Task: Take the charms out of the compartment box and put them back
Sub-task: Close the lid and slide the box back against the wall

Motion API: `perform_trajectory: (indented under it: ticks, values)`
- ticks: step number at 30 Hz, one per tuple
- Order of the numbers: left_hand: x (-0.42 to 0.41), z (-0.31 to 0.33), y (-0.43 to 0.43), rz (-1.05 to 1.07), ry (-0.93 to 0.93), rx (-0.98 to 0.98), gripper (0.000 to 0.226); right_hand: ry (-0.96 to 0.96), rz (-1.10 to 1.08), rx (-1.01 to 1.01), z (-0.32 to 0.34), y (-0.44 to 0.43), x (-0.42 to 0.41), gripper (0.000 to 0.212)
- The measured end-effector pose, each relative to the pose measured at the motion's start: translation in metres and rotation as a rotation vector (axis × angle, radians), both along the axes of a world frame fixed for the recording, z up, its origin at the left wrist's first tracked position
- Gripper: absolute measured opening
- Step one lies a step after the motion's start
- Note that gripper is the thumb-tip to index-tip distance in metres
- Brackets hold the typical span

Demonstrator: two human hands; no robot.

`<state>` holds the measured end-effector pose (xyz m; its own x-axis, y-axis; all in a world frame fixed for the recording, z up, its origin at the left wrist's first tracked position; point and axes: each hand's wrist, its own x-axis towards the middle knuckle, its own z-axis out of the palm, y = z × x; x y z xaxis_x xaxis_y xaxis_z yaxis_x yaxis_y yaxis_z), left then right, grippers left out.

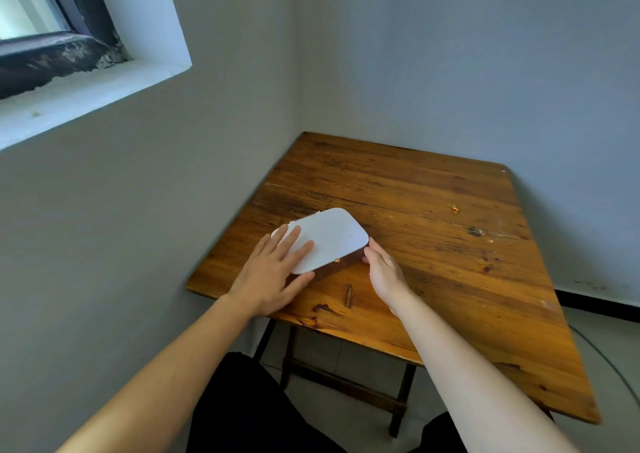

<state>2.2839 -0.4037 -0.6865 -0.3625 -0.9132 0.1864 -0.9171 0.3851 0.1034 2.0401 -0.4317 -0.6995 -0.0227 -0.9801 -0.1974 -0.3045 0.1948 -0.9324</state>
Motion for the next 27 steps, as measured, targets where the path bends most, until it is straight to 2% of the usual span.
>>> perform_trajectory:
  ticks: [4, 7, 9, 14, 20, 27]
  values:
    - [-0.018, -0.007, -0.007, 0.034, -0.124, 0.040, 0.063, 0.310, 0.104, -0.027, -0.011, -0.004, -0.006, 0.058]
    - [-0.030, -0.013, -0.013, 0.163, -0.086, 0.005, 0.062, 0.724, 0.201, -0.168, -0.020, -0.001, -0.009, 0.060]
    - [-0.036, -0.015, -0.021, 0.253, -0.063, -0.014, 0.061, 0.880, 0.271, -0.250, -0.029, 0.003, -0.013, 0.057]
    - [-0.037, -0.012, -0.051, 0.437, -0.082, 0.003, 0.061, 0.970, 0.284, -0.318, -0.039, 0.008, -0.016, 0.060]
    - [-0.026, -0.008, -0.078, 0.659, -0.075, 0.063, 0.062, 0.981, 0.277, -0.320, -0.040, 0.007, -0.016, 0.060]
    - [-0.006, 0.000, -0.088, 0.701, -0.129, 0.128, 0.065, 0.965, 0.287, -0.297, -0.037, 0.008, -0.015, 0.059]
